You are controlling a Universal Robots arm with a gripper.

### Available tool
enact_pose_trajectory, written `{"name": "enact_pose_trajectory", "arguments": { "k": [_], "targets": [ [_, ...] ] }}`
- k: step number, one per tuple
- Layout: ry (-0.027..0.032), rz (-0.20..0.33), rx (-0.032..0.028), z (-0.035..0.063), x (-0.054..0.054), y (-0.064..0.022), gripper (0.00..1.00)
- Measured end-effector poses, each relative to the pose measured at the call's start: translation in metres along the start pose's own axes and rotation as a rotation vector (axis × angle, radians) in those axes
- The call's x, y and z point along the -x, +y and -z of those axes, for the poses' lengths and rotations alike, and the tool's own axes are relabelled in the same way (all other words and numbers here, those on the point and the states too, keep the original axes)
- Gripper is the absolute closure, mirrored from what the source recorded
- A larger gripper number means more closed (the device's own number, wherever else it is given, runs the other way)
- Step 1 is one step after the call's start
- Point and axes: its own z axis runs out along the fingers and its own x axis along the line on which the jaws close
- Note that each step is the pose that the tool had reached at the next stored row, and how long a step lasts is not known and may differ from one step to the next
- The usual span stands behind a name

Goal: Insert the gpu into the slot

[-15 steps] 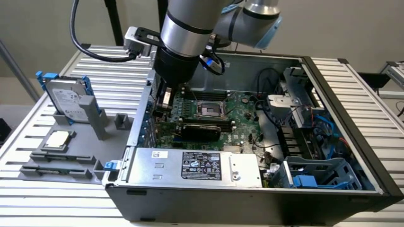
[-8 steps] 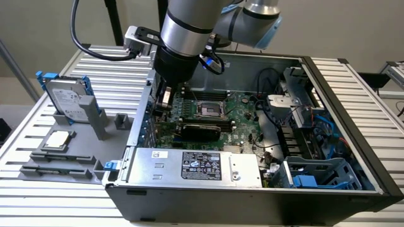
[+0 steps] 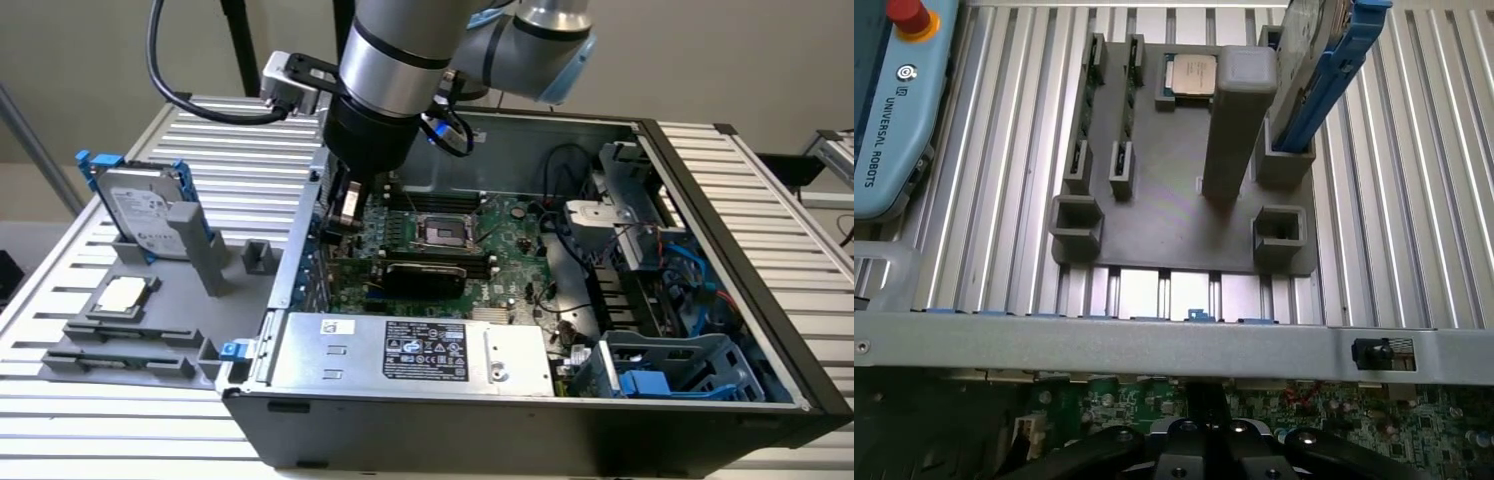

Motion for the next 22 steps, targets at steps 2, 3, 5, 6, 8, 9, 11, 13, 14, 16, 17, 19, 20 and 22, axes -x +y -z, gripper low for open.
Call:
{"name": "enact_pose_trajectory", "arguments": {
  "k": [2,3,5,6,8,9,11,13,14,16,17,19,20,22],
  "targets": [
    [0.0013,0.000,-0.0001,-0.0006,0.0000,-0.0002,0.89],
    [0.0022,0.000,0.0000,-0.0012,0.0000,-0.0004,0.89],
    [0.0030,-0.001,0.0000,-0.0020,0.0000,-0.0005,0.89],
    [0.0032,-0.001,0.0000,-0.0021,0.0000,-0.0004,0.89],
    [0.0031,-0.001,-0.0001,-0.0021,0.0002,-0.0004,0.89],
    [0.0028,-0.001,-0.0002,-0.0019,0.0002,-0.0004,0.89],
    [0.0020,-0.001,-0.0004,-0.0004,0.0003,-0.0005,0.89],
    [0.0028,-0.001,-0.0036,0.0017,0.0002,-0.0009,0.89],
    [0.0028,-0.001,-0.0114,0.0021,0.0002,-0.0011,0.89],
    [0.0032,0.000,-0.0397,0.0023,0.0002,-0.0013,0.89],
    [0.0032,0.000,-0.0588,0.0023,0.0002,-0.0014,0.89],
    [0.0034,0.000,-0.0953,0.0025,0.0002,-0.0019,0.89],
    [0.0033,0.001,-0.1133,0.0026,0.0002,-0.0024,0.89],
    [0.0036,0.001,-0.1493,0.0032,0.0002,-0.0040,0.89]
  ]
}}
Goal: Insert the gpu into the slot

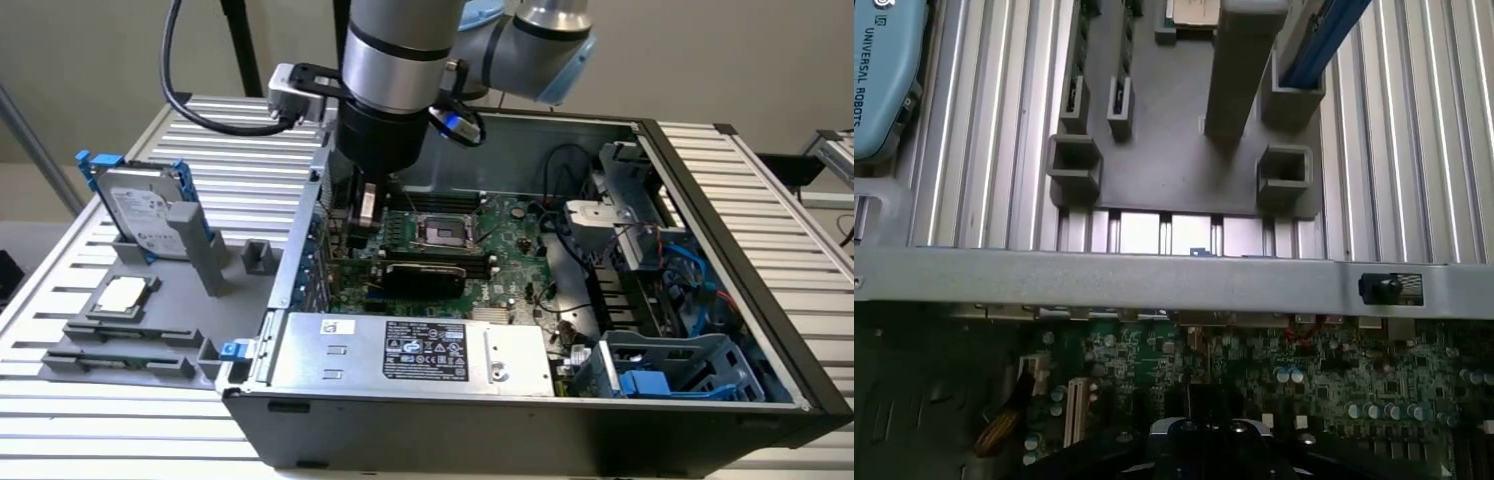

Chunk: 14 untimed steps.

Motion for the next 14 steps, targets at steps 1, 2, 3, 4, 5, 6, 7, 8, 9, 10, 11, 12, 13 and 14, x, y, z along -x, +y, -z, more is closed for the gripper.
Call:
{"name": "enact_pose_trajectory", "arguments": {
  "k": [1,2,3,4,5,6,7,8,9,10,11,12,13,14],
  "targets": [
    [0.0000,0.000,-0.0168,0.0002,0.000,-0.0012,0.89],
    [0.0001,0.001,-0.0325,0.0004,0.000,-0.0025,0.89],
    [0.0001,0.001,-0.0476,0.0007,0.000,-0.0039,0.89],
    [0.0000,0.001,-0.0608,0.0009,0.000,-0.0056,0.89],
    [-0.0004,0.001,-0.0705,0.0012,0.000,-0.0075,0.89],
    [-0.0009,0.001,-0.0801,0.0015,0.000,-0.0098,0.89],
    [-0.0013,0.001,-0.0870,0.0019,0.000,-0.0121,0.89],
    [-0.0019,0.001,-0.0924,0.0025,0.000,-0.0149,0.89],
    [-0.0024,0.001,-0.0962,0.0031,0.000,-0.0179,0.89],
    [-0.0030,0.001,-0.0991,0.0037,0.000,-0.0211,0.89],
    [-0.0040,0.002,-0.0996,0.0039,-0.001,-0.0222,0.89],
    [-0.0042,0.002,-0.0997,0.0039,-0.001,-0.0223,0.89],
    [-0.0049,0.002,-0.0986,0.0039,-0.001,-0.0224,0.89],
    [-0.0049,0.001,-0.0985,0.0039,-0.001,-0.0224,0.89]
  ]
}}
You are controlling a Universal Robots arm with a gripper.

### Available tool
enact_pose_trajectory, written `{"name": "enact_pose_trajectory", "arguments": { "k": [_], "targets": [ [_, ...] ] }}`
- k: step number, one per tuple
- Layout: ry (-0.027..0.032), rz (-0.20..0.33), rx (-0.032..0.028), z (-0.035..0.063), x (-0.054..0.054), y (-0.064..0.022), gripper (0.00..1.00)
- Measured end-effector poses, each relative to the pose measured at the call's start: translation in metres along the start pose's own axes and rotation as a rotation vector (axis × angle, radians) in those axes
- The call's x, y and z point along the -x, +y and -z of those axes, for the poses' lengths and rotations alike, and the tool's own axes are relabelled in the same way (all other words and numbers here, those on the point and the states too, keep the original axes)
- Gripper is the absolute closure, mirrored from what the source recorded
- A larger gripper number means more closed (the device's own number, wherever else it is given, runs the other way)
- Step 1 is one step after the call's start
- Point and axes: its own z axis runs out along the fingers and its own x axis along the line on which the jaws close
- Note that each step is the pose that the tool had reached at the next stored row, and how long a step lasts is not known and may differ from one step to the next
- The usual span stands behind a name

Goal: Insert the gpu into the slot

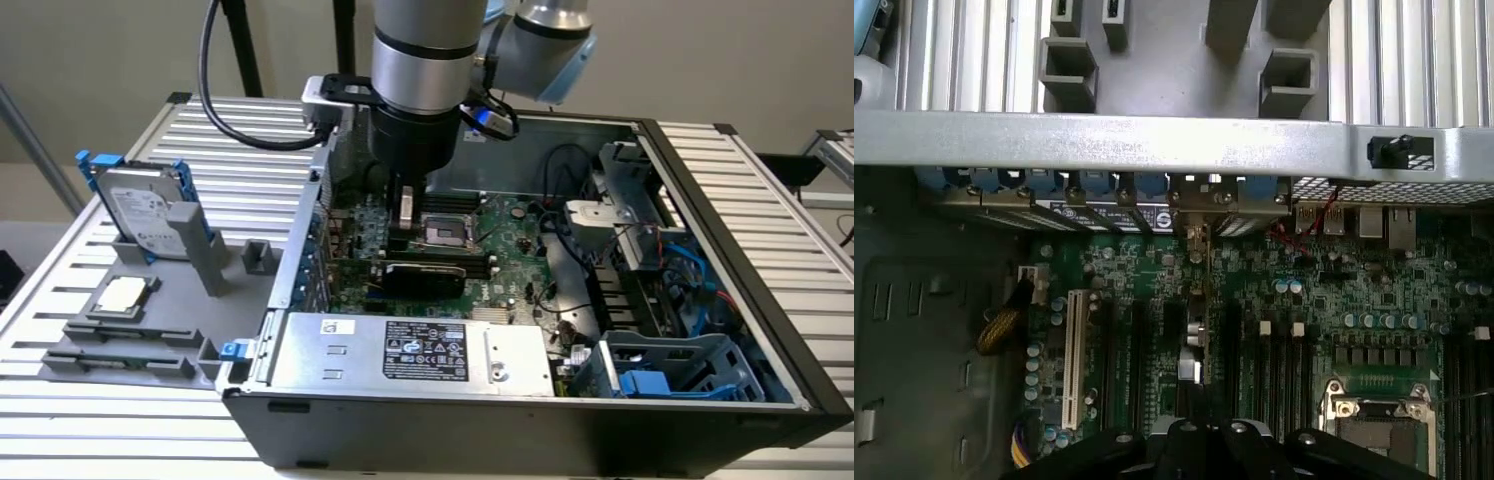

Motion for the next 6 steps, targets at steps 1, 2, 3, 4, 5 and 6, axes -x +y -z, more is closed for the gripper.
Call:
{"name": "enact_pose_trajectory", "arguments": {
  "k": [1,2,3,4,5,6],
  "targets": [
    [0.0001,0.000,-0.0001,0.0000,0.0000,0.0000,0.89],
    [0.0001,0.000,0.0000,0.0000,0.0000,0.0000,0.89],
    [0.0000,0.000,0.0000,0.0000,0.0000,-0.0001,0.89],
    [0.0001,0.000,0.0000,0.0000,0.0000,-0.0001,0.89],
    [0.0001,0.000,0.0000,0.0000,0.0000,0.0000,0.89],
    [0.0001,0.000,0.0000,0.0000,0.0000,-0.0001,0.89]
  ]
}}
